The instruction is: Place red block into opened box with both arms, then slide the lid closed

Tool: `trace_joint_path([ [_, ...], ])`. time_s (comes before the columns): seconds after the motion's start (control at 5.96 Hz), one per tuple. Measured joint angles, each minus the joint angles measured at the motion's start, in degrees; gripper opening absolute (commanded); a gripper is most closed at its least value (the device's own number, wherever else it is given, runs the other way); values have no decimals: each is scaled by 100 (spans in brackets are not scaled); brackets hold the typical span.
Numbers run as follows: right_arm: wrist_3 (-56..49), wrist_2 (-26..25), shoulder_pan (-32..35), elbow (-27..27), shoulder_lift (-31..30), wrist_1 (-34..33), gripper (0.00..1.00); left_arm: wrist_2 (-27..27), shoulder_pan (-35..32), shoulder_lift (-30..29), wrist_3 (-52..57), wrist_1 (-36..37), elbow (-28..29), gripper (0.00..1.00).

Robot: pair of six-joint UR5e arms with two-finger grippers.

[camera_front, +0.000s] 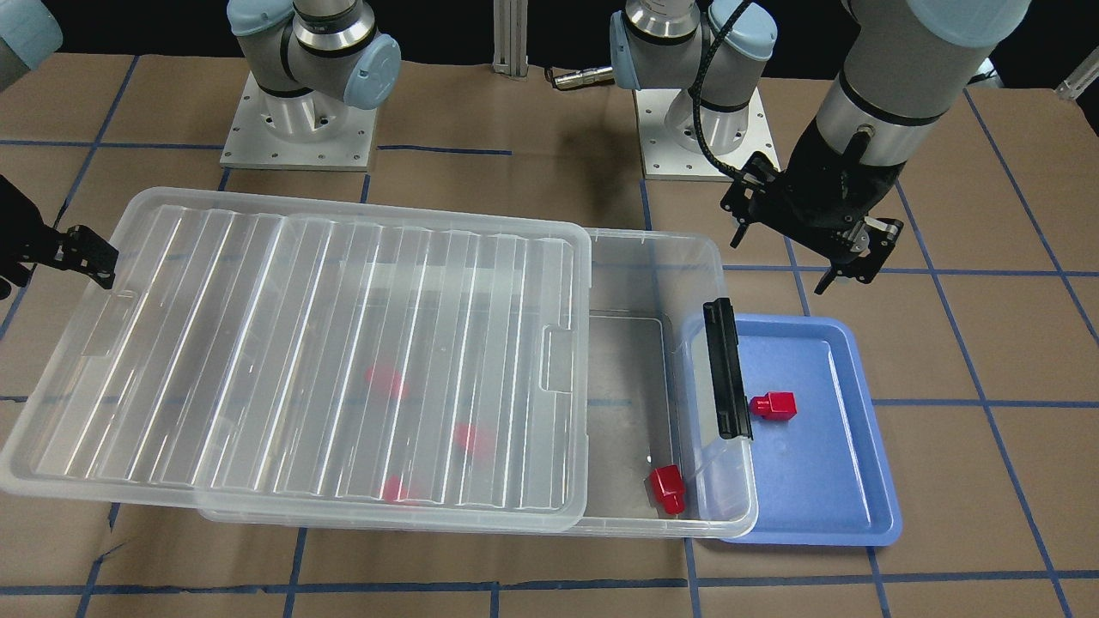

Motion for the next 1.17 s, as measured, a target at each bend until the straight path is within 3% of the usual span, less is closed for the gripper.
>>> trace_joint_path([
  [0.67,-425,-101,-436,-34,-2,-121,100,15,445,-130,3272,346,-285,98],
  [1.17,-374,-94,-472,-91,-118,-84,100,-37,745,-354,4480,1887,-1259,98],
])
